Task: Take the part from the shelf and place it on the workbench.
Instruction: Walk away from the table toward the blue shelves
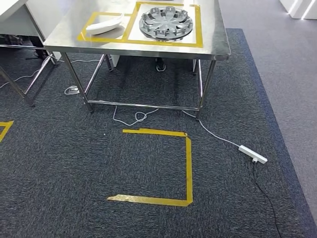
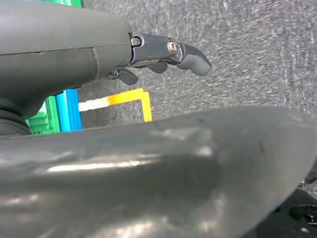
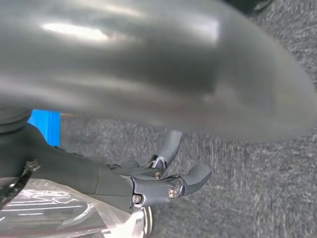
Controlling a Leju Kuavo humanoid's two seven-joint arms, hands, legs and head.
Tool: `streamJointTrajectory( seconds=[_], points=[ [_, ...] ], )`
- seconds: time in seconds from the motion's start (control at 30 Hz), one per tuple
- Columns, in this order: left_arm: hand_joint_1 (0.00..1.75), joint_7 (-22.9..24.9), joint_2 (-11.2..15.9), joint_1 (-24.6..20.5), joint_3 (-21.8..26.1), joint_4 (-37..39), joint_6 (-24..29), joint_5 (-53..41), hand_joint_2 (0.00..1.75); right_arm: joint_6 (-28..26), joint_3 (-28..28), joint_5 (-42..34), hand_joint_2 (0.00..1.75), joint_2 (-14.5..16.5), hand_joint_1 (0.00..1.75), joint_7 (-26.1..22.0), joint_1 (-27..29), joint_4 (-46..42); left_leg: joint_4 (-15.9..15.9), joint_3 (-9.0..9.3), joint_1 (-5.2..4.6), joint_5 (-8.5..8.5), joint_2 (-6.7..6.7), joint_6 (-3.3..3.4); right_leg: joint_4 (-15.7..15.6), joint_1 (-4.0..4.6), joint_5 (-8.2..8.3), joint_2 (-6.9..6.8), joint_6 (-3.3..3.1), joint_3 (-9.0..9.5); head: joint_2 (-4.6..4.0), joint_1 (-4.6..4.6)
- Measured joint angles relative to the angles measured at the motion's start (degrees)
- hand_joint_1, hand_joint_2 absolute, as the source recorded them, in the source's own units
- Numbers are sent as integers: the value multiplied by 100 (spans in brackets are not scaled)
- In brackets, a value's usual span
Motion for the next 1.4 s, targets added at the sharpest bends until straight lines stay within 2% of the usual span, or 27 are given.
streamJointTrajectory(
  seconds=[0.03, 0.1, 0.17, 0.23, 0.27, 0.33, 0.4, 0.43, 0.47, 0.5, 0.53, 0.6, 0.67, 0.73, 0.8, 0.87, 0.93, 0.97, 1.0, 1.03, 1.1, 1.17, 1.23, 1.27, 1.33, 1.37, 1.4],
  points=[
    [0, 2, 0, -5, 0, -1, -3, 0, 0, -3, 1, 14, 0, 0, 0, -1, -3, 0, 22, -20, 8, 11, -56, -29, -410, -22, 175, 82, 8, 251, 0, 3],
    [0, 3, 3, -25, 0, -4, -5, -1, 0, -4, 3, 36, 0, 0, 0, -2, -14, 3, 96, -84, 2, 19, -162, -102, -1102, -53, 349, 314, 0, 636, 0, 1],
    [0, 4, 7, -32, 0, -7, -5, -2, 0, -4, 8, 59, 0, 0, 0, -2, -20, 12, 140, -143, 1, 43, -270, -180, -1276, -44, 336, 383, -56, 717, 0, -5],
    [0, 5, 13, -11, -1, -7, -5, -2, 0, -1, 17, 83, 0, 2, 0, -2, -26, 22, 159, -176, 22, 60, -330, -241, -1254, -39, 366, 248, -142, 702, 0, -9],
    [0, 6, 16, -1, -1, -7, -6, -2, 0, 0, 22, 95, 0, 2, 0, -2, -32, 25, 241, -215, 25, -7, -263, -268, -1254, -40, 383, 181, -188, 699, 0, -24],
    [0, 8, 20, -2, -1, -7, -16, -2, 0, 3, 31, 116, 0, 0, 0, -1, -39, 32, 758, -430, 29, -363, -13, -310, -1258, -34, 410, 28, -253, 700, 0, -64],
    [0, 9, 20, -14, -2, -7, -33, -2, 0, 9, 33, 146, 0, -5, 0, 3, -35, 44, 1557, -750, 42, -773, 132, -344, -1251, -7, 416, -141, -274, 699, 0, -86],
    [0, 9, 20, -13, -2, -7, -40, -2, 0, 13, 36, 167, 0, -6, 0, 5, -36, 52, 1813, -834, 46, -854, 154, -349, -1248, 3, 417, -223, -275, 699, 0, -86],
    [0, 9, 20, -5, -1, -7, -49, -2, 0, 17, 43, 190, 0, -7, 0, 7, -42, 59, 1853, -817, 47, -816, 167, -345, -1246, 10, 416, -296, -275, 700, 0, -87],
    [0, 9, 20, 2, -1, -7, -56, -2, 0, 20, 53, 213, 0, -7, 0, 8, -51, 64, 1665, -694, 45, -676, 185, -331, -1245, 14, 412, -364, -272, 708, 0, -87],
    [0, 9, 21, 7, -1, -7, -59, -2, 0, 20, 68, 233, 0, -7, 0, 8, -62, 67, 1291, -485, 38, -473, 241, -302, -1245, 17, 405, -429, -267, 724, 0, -88],
    [0, 9, 26, -6, -2, -7, -62, -2, 0, 20, 101, 267, 0, -7, 0, 8, -79, 77, 529, -93, -14, -225, 480, -231, -1240, 42, 371, -546, -233, 718, 0, -90],
    [0, 9, 30, -26, -2, -7, -61, -2, 0, 19, 125, 292, 0, -8, 0, 10, -98, 85, 228, 33, -62, -224, 612, -176, -1239, 72, 338, -663, -184, 700, 1, -80],
    [0, 9, 31, -16, -2, -7, -61, -2, 0, 20, 137, 308, 0, -9, 0, 14, -127, 89, 187, 18, -54, -212, 501, -121, -1246, 70, 314, -756, -129, 743, 1, -75],
    [0, 9, 32, -3, -1, -7, -59, -2, 0, 21, 143, 315, 0, -10, 0, 14, -145, 91, 143, 20, -28, -170, 378, -54, -1050, 55, 151, -540, -73, 689, 1, -50],
    [0, 9, 29, -23, 0, -7, -57, -2, 0, 21, 153, 325, 0, -11, 0, 13, -138, 104, 127, 3, -17, -140, 249, -11, -407, 47, -199, -181, -47, 379, 1, -15],
    [0, 9, 26, -37, 0, -7, -57, -2, 0, 20, 169, 345, 0, -15, 0, 19, -114, 126, 132, -21, -28, -129, 88, 6, 309, 50, -443, -42, -47, 1, 1, -10],
    [0, 9, 26, -33, 0, -7, -57, -2, 0, 20, 177, 357, 0, -18, 0, 24, -104, 133, 136, -25, -33, -125, 6, 7, 439, 52, -414, -20, -52, -93, 1, -11],
    [0, 9, 27, -27, 0, -7, -58, -2, 0, 19, 183, 367, 0, -20, 0, 25, -102, 137, 143, -25, -36, -122, -78, 5, 344, 53, -272, -6, -60, -83, 0, -12],
    [0, 9, 27, -23, 0, -7, -60, -2, 0, 19, 187, 377, 0, -21, 0, 26, -105, 138, 151, -24, -36, -120, -157, 0, 38, 51, -43, 35, -71, 32, 0, -12],
    [0, 10, 26, -27, 0, -7, -63, -2, 0, 16, 198, 395, 0, -22, 0, 26, -115, 141, 184, -38, -43, -121, -307, -30, -744, 24, 340, 296, -94, 353, 0, -14],
    [0, 9, 25, -39, 0, -7, -57, -2, 0, 9, 215, 418, 0, -22, 0, 26, -120, 146, 210, -82, -43, -109, -436, -92, -1126, 8, 432, 499, -120, 514, 1, -20],
    [0, 2, 24, -24, -1, -7, -34, -2, 0, 1, 236, 443, 0, -21, 0, 31, -121, 148, 215, -130, -22, -76, -568, -167, -1155, 16, 436, 410, -177, 550, 1, -21],
    [0, -4, 16, -5, -1, -8, -21, -2, 0, -4, 248, 457, 0, -21, 0, 33, -122, 148, 249, -156, -22, -94, -538, -200, -1165, 12, 453, 336, -213, 569, 0, -22],
    [0, -18, -3, 18, -2, -16, -7, -2, 0, -22, 268, 480, 0, -22, 0, 35, -118, 147, 589, -313, -24, -316, -263, -260, -1191, -2, 480, 169, -274, 587, 0, -65],
    [0, -21, -16, 22, -3, -27, -12, -2, 0, -32, 274, 490, 0, -23, 0, 37, -109, 146, 926, -464, -23, -513, -64, -286, -1190, 12, 477, 77, -290, 590, 0, -85],
    [0, -22, -25, 21, -4, -40, -25, -2, 0, -40, 275, 497, 0, -24, 0, 42, -93, 146, 1313, -638, -8, -704, 58, -310, -1188, 23, 470, -21, -302, 589, 0, -102]
  ],
)
